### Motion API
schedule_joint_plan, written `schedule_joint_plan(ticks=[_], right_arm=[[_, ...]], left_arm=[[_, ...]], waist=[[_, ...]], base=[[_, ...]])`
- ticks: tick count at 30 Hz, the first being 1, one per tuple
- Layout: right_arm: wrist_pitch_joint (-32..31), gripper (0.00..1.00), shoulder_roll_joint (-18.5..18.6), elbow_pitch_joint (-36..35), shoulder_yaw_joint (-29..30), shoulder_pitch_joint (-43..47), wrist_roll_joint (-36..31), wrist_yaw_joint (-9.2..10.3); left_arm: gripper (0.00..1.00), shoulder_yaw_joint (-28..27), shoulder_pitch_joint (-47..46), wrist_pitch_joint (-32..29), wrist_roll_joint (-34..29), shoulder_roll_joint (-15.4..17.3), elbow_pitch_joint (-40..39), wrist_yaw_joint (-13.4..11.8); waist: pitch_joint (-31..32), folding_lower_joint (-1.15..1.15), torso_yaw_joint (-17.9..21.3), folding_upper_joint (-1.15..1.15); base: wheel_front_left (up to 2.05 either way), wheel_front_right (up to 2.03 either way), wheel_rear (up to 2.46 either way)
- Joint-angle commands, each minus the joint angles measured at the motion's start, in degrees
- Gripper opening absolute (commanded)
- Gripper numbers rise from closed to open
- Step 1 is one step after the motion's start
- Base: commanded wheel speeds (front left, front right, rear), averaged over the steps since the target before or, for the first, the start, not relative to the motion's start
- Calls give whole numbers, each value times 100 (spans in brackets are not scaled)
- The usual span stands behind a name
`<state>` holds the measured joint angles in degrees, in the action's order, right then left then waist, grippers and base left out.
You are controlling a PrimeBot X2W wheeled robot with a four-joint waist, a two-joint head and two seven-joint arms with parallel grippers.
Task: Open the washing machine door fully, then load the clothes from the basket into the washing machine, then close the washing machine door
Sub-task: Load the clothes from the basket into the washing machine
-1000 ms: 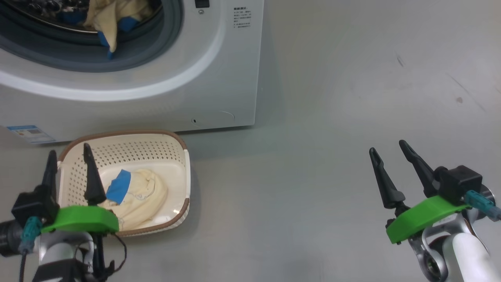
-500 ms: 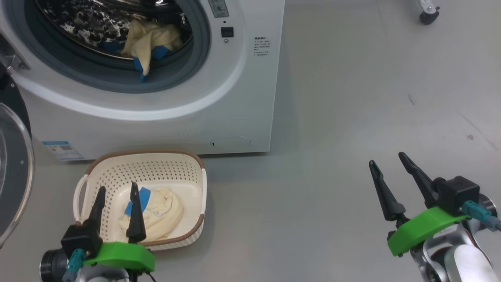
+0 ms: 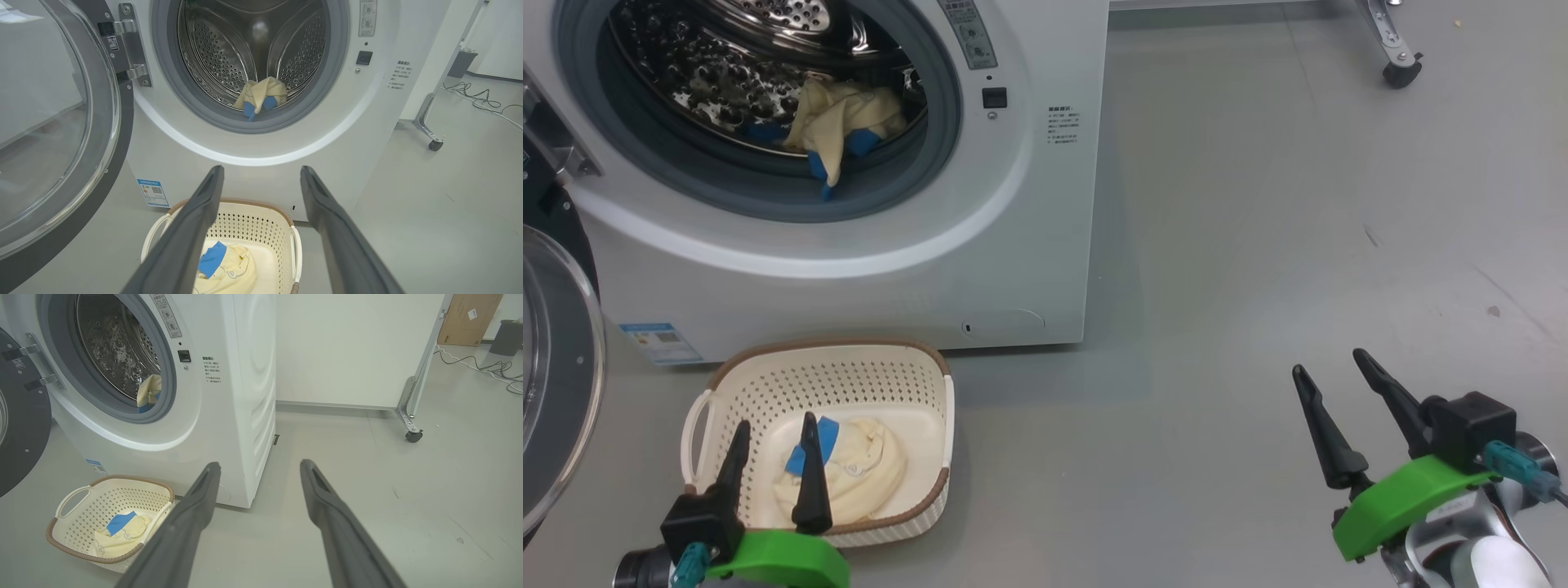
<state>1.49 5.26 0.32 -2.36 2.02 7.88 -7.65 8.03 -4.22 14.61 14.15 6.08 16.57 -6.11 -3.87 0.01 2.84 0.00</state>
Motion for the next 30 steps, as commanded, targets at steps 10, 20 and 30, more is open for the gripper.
schedule_joint_plan(ticks=[10,20,30], right_arm=[[-26,100,23,-213,-130,-78,-40,16],[-21,100,13,-225,-157,-104,-2,16],[43,100,-7,-241,-249,-362,72,16]], left_arm=[[100,-92,-173,-40,27,68,-78,-74],[100,-106,-372,-157,73,99,-97,-170],[100,-164,-1485,-1088,287,497,248,125]], waist=[[75,-1,-13,0],[-36,-1,7,0],[-535,-1,192,0]], base=[[0,0,0],[0,0,0],[0,0,0]])
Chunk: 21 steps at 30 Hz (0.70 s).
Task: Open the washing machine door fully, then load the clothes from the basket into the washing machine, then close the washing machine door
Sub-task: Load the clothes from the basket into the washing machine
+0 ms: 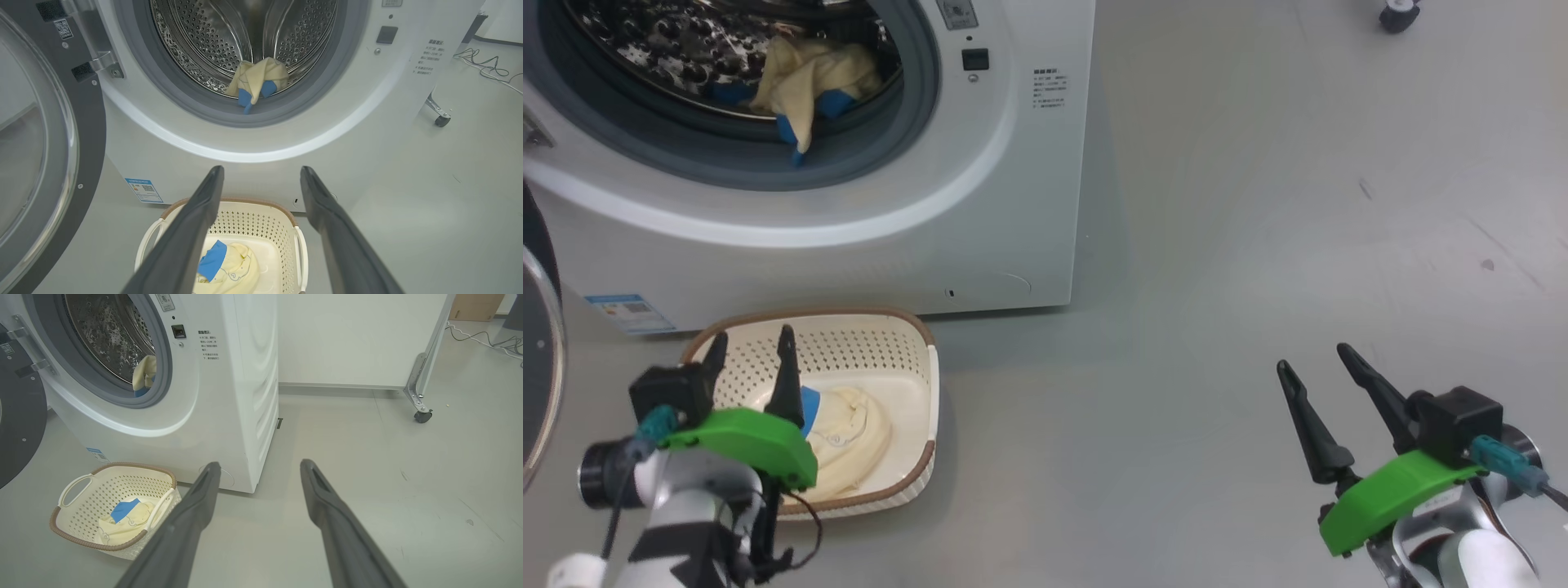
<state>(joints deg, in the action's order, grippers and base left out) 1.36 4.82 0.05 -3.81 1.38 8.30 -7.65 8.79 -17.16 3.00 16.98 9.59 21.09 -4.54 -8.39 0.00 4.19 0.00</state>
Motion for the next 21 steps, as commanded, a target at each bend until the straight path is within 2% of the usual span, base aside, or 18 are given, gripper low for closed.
schedule_joint_plan(ticks=[1,13,21], right_arm=[[71,100,32,-212,-119,-339,42,16],[402,100,-44,-4,-289,-958,185,16],[701,100,-122,260,-400,-1233,323,16]], left_arm=[[100,-254,-370,-40,37,207,-119,25],[100,-431,-3059,-828,254,985,1053,594],[100,-303,-4434,-1303,185,1481,1811,890]], waist=[[-168,0,95,0],[-1509,0,809,0],[-2321,0,1280,0]], base=[[0,0,0],[0,0,0],[0,0,0]])
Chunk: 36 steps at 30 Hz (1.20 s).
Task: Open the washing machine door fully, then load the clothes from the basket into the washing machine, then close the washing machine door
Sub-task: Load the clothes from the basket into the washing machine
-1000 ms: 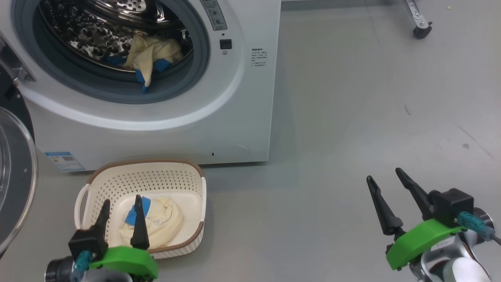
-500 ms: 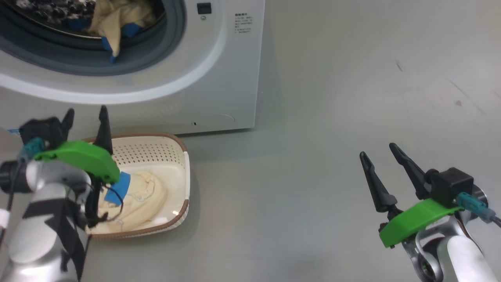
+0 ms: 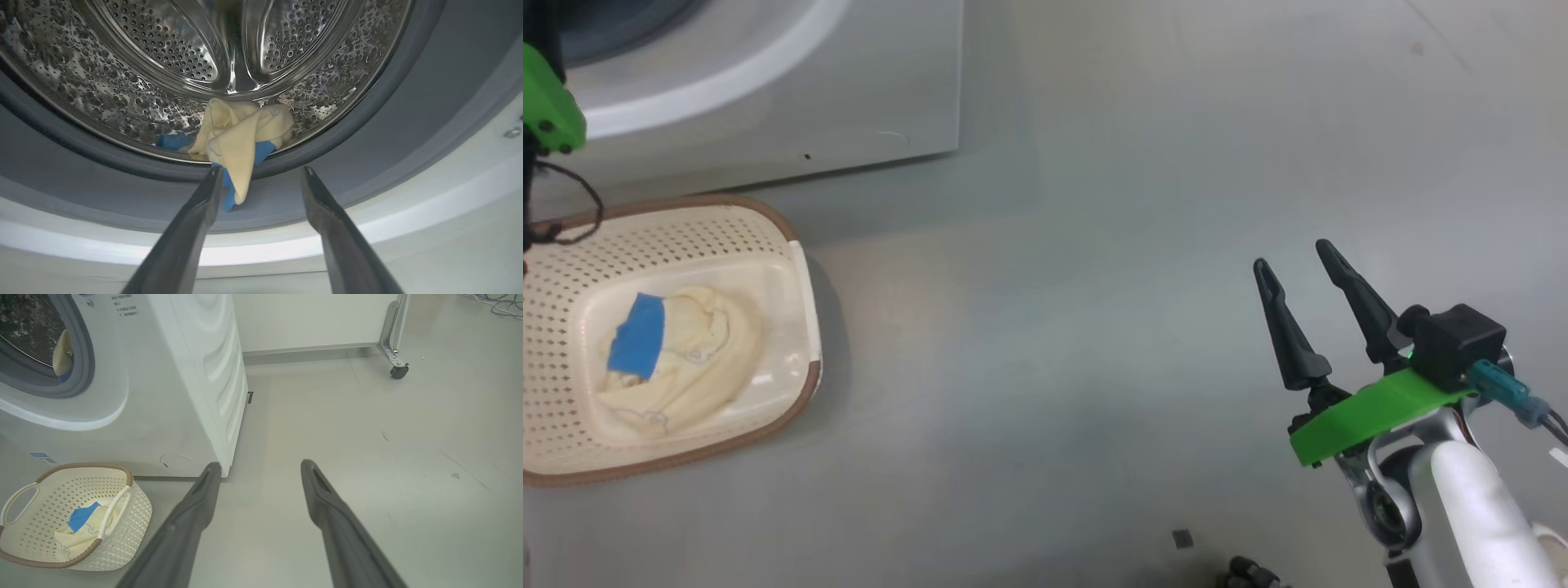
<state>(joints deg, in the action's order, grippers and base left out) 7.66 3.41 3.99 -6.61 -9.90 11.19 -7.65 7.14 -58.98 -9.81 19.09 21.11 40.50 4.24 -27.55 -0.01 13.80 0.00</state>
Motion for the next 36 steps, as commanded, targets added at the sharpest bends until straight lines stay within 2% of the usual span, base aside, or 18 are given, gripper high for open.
schedule_joint_plan(ticks=[1,6,12,16,17,18,19,20,30,36], right_arm=[[106,100,10,-104,-136,-131,51,16],[238,100,-21,45,-187,-189,122,16],[333,100,-37,146,-240,-188,161,16],[348,100,-42,146,-249,-169,158,16],[348,100,-42,141,-253,-166,159,16],[346,100,-43,134,-257,-160,156,16],[346,100,-43,134,-257,-160,156,16],[340,100,-44,128,-271,-154,162,16],[380,100,-50,177,-478,-185,303,16],[452,100,-52,296,-675,-197,436,16]], left_arm=[[100,-127,-400,-51,-37,377,-55,25],[100,-114,-1014,-84,-130,607,347,-33],[100,-129,-1481,79,-296,800,819,-389],[100,-111,-1679,174,-338,824,1038,-520],[68,-116,-1725,223,-338,812,1057,-562],[13,-119,-1765,281,-341,804,1066,-602],[13,-119,-1765,281,-341,804,1066,-602],[0,-123,-1815,325,-337,812,1087,-615],[0,-181,-2454,877,-306,1058,1237,-604],[0,-368,-2854,1633,-220,1300,1294,-652]], waist=[[-499,1,363,0],[-847,1,539,0],[-999,1,643,0],[-1048,1,649,0],[-1063,1,646,0],[-1077,1,641,0],[-1077,1,641,0],[-1101,1,640,0],[-1530,1,814,0],[-1712,1,1070,0]], base=[[0,0,0],[0,0,0],[0,0,0],[0,0,0],[0,0,0],[0,0,0],[0,0,0],[0,0,0],[0,0,0],[0,0,0]])
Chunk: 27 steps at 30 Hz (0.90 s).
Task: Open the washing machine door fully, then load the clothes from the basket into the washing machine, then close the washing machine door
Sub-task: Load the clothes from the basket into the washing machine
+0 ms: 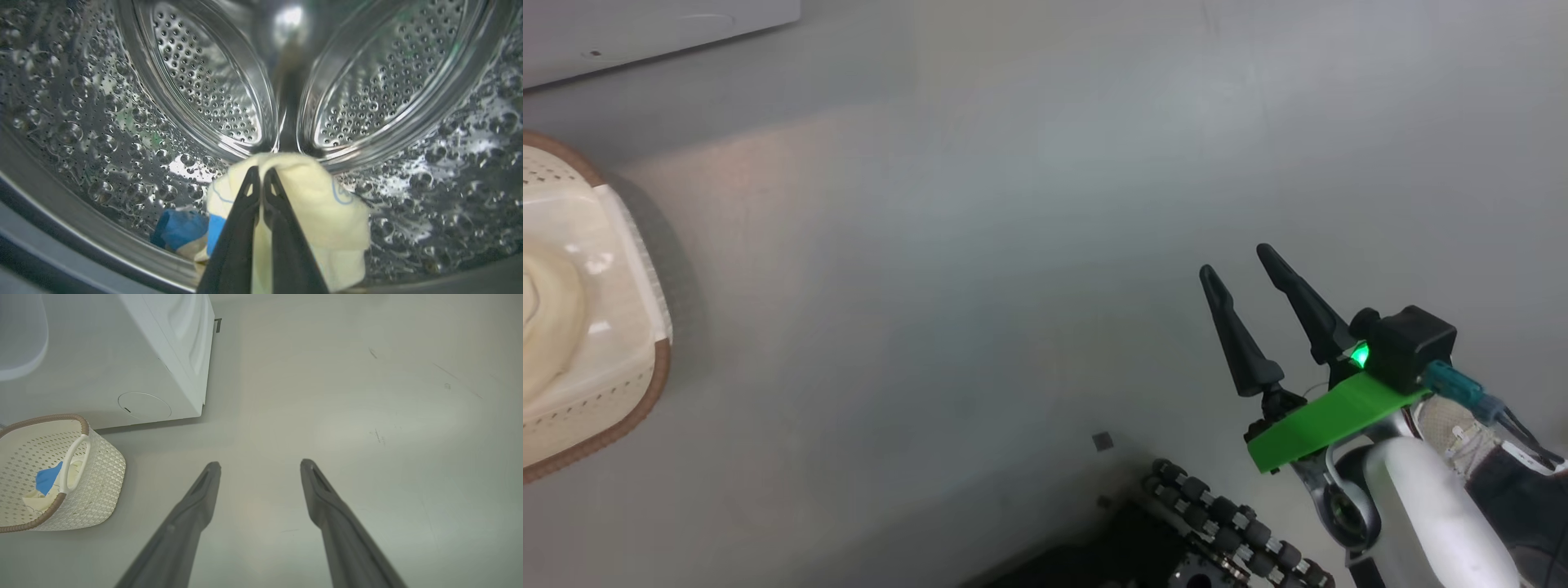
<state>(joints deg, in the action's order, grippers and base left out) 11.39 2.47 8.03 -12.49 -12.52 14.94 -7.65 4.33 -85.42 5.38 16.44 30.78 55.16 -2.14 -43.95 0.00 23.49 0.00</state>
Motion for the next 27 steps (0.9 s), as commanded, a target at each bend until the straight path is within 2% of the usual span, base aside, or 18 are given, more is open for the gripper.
schedule_joint_plan(ticks=[1,6,10,11,20,27], right_arm=[[94,100,43,-97,-98,71,82,16],[164,100,42,-40,-190,101,156,16],[201,100,64,-29,-232,148,192,16],[207,100,70,-35,-238,151,202,16],[223,100,145,-151,-96,122,199,16],[165,100,228,-298,230,135,56,16]], left_arm=[[0,-144,-276,245,94,351,-159,-14],[0,-307,-548,764,243,397,-210,59],[0,-568,-662,893,534,340,-144,173],[100,-631,-678,906,614,318,-108,216],[100,-586,-610,954,633,205,167,450],[100,-611,-67,960,527,-58,40,398]], waist=[[-107,0,148,0],[-209,0,347,0],[-210,0,420,0],[-211,0,427,0],[-252,0,246,0],[-93,0,-218,0]], base=[[0,0,0],[0,0,0],[0,0,0],[0,0,0],[0,0,0],[0,0,0]])
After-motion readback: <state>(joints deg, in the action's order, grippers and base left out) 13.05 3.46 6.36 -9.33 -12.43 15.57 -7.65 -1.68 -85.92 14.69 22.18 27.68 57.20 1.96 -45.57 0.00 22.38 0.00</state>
